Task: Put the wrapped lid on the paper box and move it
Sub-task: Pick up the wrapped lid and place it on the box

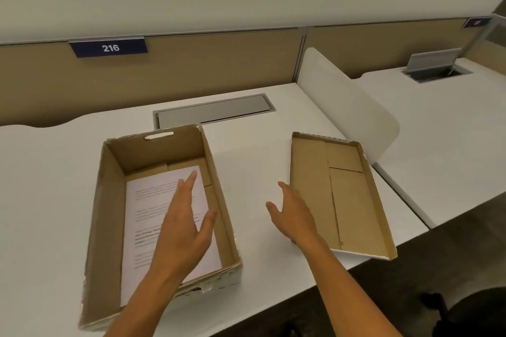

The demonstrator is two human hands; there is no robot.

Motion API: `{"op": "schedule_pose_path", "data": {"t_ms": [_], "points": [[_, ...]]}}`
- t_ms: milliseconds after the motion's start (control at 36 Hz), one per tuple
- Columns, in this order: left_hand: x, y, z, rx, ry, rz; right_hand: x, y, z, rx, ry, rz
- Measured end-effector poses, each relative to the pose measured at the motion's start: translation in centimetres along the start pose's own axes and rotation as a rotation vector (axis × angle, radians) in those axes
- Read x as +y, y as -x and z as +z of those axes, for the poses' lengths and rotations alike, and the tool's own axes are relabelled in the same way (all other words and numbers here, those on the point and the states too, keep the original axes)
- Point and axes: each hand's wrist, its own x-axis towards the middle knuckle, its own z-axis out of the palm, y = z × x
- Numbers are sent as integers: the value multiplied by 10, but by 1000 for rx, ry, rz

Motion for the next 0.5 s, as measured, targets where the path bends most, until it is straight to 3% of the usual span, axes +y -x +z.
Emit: {"op": "schedule_pose_path", "data": {"t_ms": [306, 500], "points": [[61, 3, 108, -56, -46, 126, 90, -35, -49, 37, 117, 43], [62, 4, 188, -131, 15, -156, 83, -67, -30, -45, 112, 35]]}}
